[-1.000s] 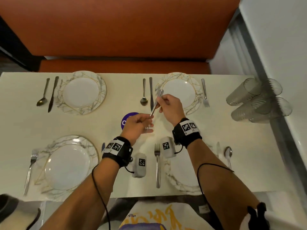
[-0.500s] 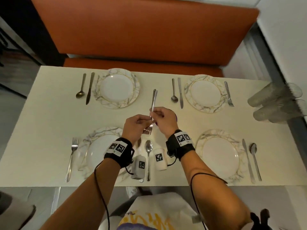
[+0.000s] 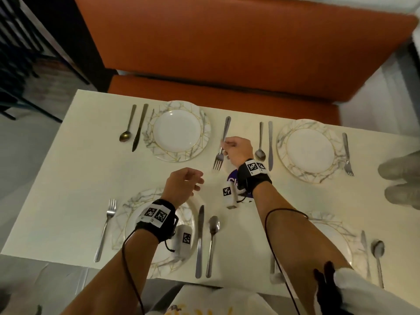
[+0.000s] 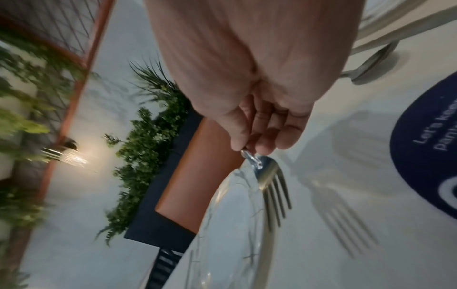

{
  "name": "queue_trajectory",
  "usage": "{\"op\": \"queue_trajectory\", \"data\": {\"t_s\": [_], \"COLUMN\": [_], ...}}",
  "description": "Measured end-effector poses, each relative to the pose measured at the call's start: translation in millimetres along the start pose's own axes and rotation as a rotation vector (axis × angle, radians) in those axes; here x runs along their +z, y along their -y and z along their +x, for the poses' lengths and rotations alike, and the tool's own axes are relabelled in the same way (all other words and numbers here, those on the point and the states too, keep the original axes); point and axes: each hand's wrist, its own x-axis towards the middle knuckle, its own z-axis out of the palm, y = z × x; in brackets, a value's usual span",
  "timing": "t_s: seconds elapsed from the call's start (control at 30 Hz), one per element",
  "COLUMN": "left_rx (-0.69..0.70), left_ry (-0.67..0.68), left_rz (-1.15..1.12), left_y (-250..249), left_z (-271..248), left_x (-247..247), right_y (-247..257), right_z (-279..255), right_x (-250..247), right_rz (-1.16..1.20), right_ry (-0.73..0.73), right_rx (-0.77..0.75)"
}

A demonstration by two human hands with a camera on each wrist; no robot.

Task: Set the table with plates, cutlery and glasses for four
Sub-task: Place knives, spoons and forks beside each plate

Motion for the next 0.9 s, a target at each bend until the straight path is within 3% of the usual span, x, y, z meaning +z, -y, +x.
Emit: {"op": "queue_trajectory", "data": {"t_s": [0.13,0.33,0.53,0.9], "left_rx": [-0.042,-0.074,-0.074,-0.081], "left_ry": [-0.051,-0.079,-0.069,-0.068], "left_rz": [-0.017,-0.013,0.001,-0.003], "left_y": [2.3,3.7,4.4,7.0], "left_z": [13.7,29.0,37.7,41.0], "left_x": [-3.4,-2.8,1.3,-1.5], "right_y": [-0.7,-7.0,0.6,1.6], "right_z": [35.2,66.4,76.9,80.6], "right_x": [8.8,25.3,28.0,38.5], "right_rz": [-0.013,-0.116,-0.256,-0.26], "right_ry": [-0.002,-0.018,-0.023,-0.069], "right_rx": [0.099,0.125,0.112,0.125]}}
